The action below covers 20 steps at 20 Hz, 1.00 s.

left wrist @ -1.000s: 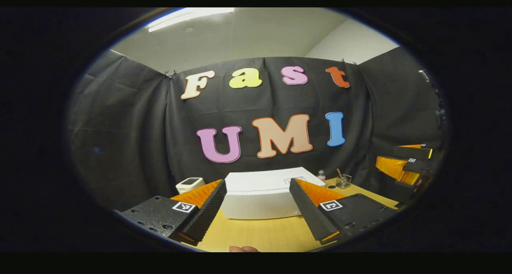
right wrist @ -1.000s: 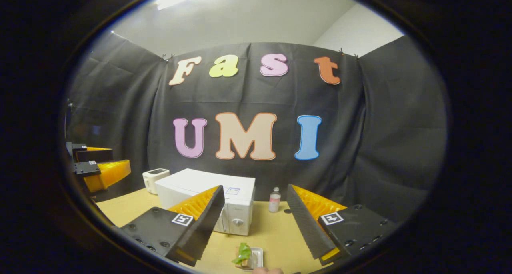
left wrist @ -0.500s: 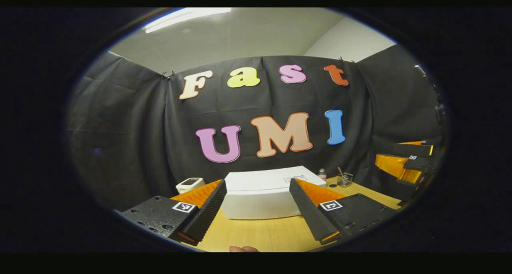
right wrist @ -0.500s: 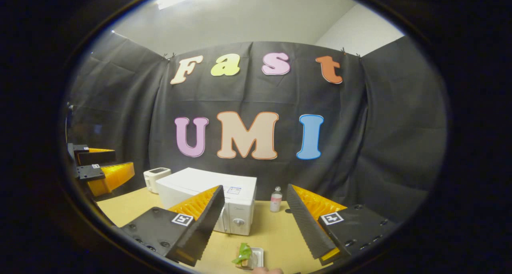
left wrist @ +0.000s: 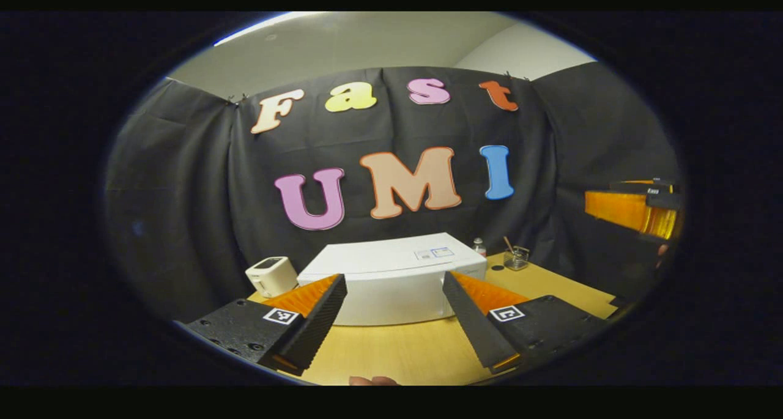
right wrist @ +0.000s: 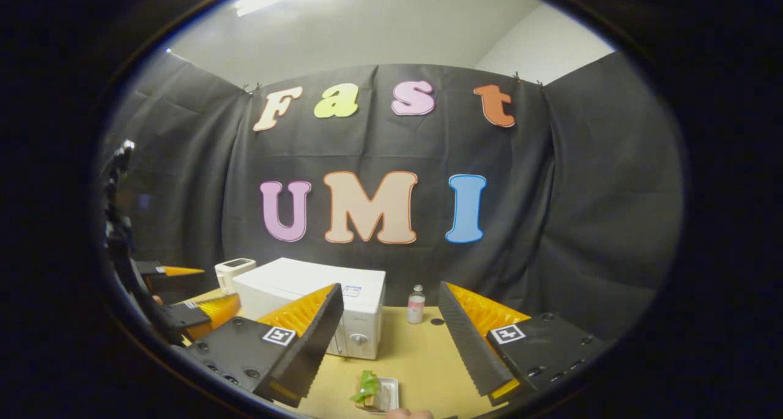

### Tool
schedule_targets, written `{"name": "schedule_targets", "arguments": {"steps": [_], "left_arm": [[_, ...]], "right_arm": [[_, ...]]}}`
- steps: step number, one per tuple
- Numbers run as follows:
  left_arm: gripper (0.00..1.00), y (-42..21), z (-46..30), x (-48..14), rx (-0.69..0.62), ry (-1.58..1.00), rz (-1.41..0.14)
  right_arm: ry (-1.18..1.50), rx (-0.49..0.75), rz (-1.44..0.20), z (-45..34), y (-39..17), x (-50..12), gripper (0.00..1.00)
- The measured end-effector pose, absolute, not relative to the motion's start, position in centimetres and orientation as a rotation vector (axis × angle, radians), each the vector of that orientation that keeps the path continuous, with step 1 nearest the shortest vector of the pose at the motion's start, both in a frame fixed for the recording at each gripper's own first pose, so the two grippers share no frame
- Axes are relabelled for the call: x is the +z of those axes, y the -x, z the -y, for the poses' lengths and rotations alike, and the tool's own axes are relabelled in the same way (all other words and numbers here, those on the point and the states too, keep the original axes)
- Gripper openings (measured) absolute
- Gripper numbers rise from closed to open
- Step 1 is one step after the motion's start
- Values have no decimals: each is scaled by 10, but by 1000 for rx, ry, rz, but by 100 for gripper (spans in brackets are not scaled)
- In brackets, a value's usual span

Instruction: Open the microwave oven with the left hand, put the food in, and close the microwave oven.

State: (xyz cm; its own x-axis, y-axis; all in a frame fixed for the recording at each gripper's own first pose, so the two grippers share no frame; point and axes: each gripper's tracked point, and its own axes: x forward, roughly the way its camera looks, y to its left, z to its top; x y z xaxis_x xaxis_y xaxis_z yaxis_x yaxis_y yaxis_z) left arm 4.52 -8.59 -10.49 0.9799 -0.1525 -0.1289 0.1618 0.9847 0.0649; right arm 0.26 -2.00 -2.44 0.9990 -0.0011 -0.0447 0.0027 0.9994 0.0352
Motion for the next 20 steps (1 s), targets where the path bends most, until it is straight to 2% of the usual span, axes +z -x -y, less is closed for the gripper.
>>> {"name": "schedule_targets", "arguments": {"steps": [2,3,8,20], "left_arm": [[100,-56,99,-121,-189,-51,-131],[97,-62,106,-130,-205,-45,-140],[100,-94,128,-187,-229,4,-249],[98,-168,178,-299,-272,-93,-399]], "right_arm": [[-20,-16,-42,29,1,-23,96],[-13,-22,-42,33,3,-23,96],[-12,-72,-44,58,18,-20,96],[21,-228,-119,116,54,-30,96]]}}
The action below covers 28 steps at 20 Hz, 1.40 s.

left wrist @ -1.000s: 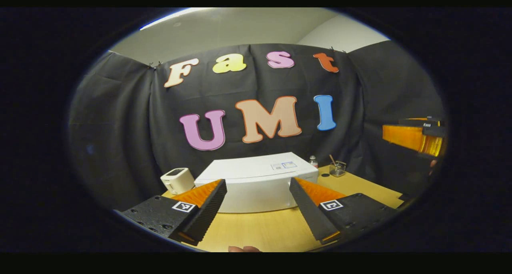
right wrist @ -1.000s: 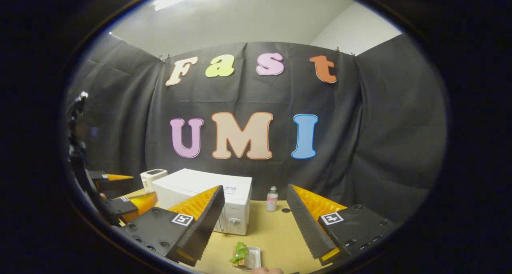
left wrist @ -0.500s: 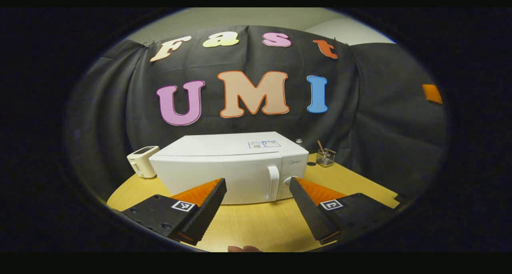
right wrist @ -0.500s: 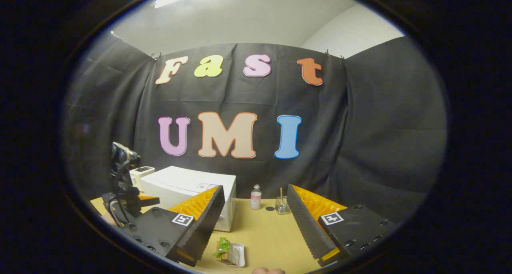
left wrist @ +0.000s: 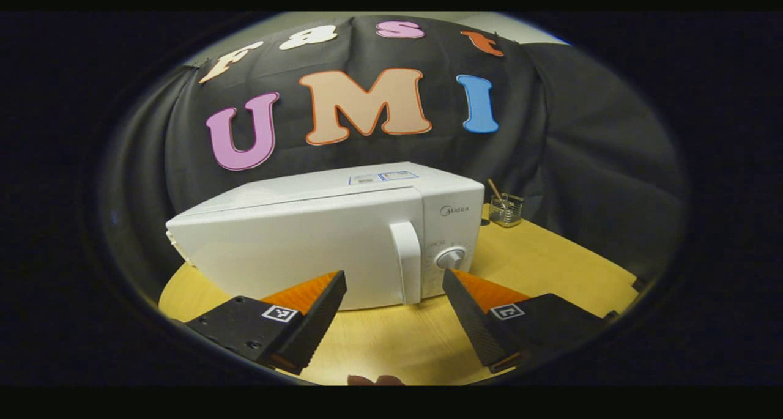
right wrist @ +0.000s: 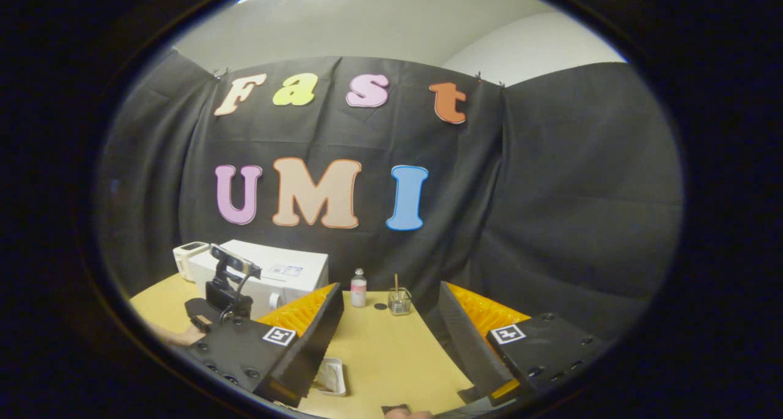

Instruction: Open the microwave oven with the left hand, put the food in, and close the microwave oven.

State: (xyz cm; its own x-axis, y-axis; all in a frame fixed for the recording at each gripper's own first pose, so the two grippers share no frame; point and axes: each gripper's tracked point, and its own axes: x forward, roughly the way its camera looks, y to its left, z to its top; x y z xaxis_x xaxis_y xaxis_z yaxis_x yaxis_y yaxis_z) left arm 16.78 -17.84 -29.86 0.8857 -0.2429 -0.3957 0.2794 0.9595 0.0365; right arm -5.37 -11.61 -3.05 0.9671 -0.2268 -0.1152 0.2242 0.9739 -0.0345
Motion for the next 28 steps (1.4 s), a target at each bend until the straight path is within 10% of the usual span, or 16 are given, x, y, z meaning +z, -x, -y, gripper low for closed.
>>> {"name": "schedule_targets", "arguments": {"steps": [10,17,20,28], "left_arm": [[96,-190,195,-331,-283,-95,-444],[66,-194,198,-330,-286,-93,-438],[35,-197,198,-330,-279,-109,-429],[17,-197,198,-329,-262,-33,-413]], "right_arm": [[0,-302,-173,140,69,-44,96],[-15,-302,-179,144,66,-47,96],[-12,-292,-180,142,66,-48,96],[-14,-294,-191,147,72,-51,99]]}}
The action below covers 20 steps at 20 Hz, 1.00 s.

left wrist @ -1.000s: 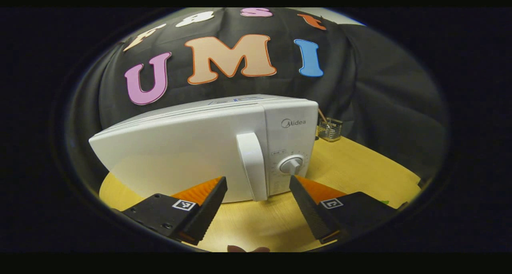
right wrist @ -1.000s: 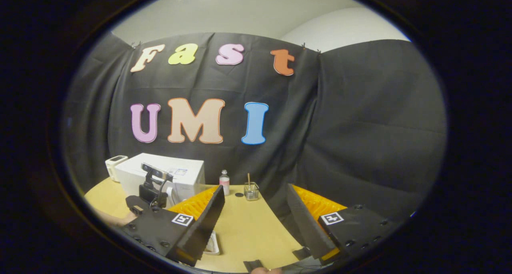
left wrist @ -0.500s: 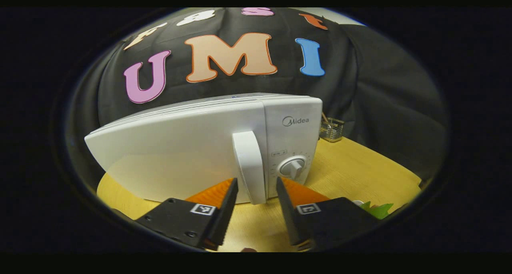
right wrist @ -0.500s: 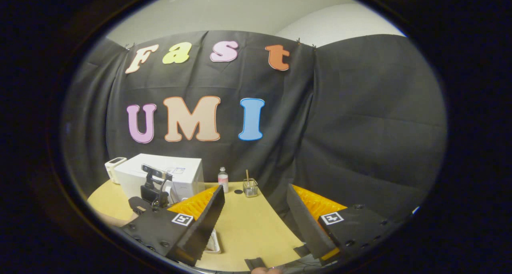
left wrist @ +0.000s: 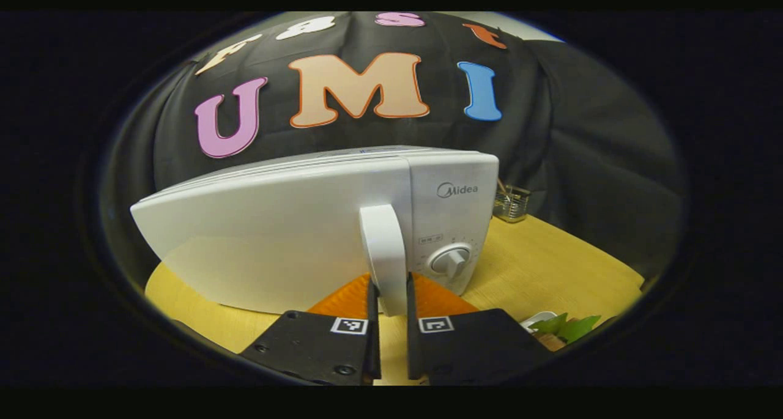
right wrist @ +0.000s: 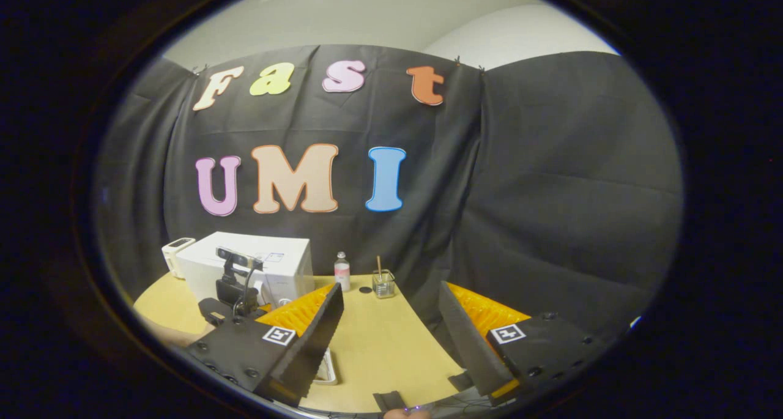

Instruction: Open the microwave oven with the left hand, put the food in, and close the microwave oven.

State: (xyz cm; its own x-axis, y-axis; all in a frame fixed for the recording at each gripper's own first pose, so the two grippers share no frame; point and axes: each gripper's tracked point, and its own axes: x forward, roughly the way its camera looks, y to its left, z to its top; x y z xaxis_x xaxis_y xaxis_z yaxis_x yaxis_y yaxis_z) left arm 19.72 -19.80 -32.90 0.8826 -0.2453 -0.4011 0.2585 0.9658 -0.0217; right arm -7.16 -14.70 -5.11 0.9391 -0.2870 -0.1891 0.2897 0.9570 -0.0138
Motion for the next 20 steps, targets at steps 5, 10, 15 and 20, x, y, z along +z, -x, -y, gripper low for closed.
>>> {"name": "schedule_targets", "arguments": {"steps": [5,10,15,20], "left_arm": [[5,-196,199,-331,-237,14,-450],[5,-178,196,-336,-233,47,-503],[5,-126,177,-325,-274,39,-455],[4,-58,140,-322,-353,44,-495]], "right_arm": [[-22,-295,-197,147,78,-54,96],[-49,-284,-196,143,80,-55,99],[-64,-244,-201,129,70,-61,96],[-63,-164,-194,97,48,-63,99]]}}
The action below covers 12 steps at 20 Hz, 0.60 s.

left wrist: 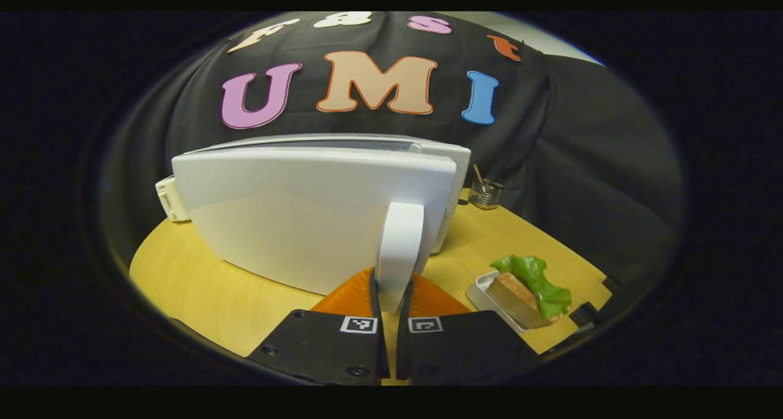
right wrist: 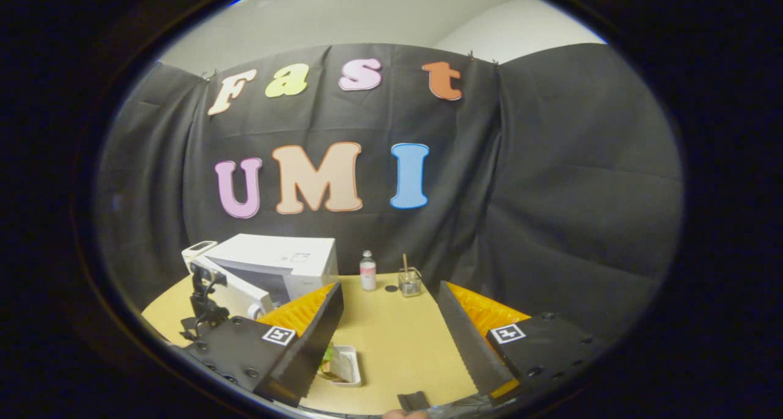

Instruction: Open the microwave oven with the left hand, put the food in, and close the microwave oven.

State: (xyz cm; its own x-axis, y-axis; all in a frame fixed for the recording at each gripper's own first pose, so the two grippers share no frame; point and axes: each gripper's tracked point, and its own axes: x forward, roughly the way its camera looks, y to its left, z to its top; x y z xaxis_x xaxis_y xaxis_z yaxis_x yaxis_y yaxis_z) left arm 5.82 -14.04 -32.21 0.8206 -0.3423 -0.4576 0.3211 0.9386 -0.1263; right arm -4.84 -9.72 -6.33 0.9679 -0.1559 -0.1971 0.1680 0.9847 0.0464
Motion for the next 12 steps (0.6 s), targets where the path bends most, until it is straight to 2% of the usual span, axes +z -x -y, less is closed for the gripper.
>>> {"name": "schedule_targets", "arguments": {"steps": [5,12], "left_arm": [[4,-1,81,-323,-302,61,-546],[5,37,0,-325,-159,48,-578]], "right_arm": [[-88,-73,-190,57,25,-65,97],[-118,32,-181,2,7,-68,97]]}}
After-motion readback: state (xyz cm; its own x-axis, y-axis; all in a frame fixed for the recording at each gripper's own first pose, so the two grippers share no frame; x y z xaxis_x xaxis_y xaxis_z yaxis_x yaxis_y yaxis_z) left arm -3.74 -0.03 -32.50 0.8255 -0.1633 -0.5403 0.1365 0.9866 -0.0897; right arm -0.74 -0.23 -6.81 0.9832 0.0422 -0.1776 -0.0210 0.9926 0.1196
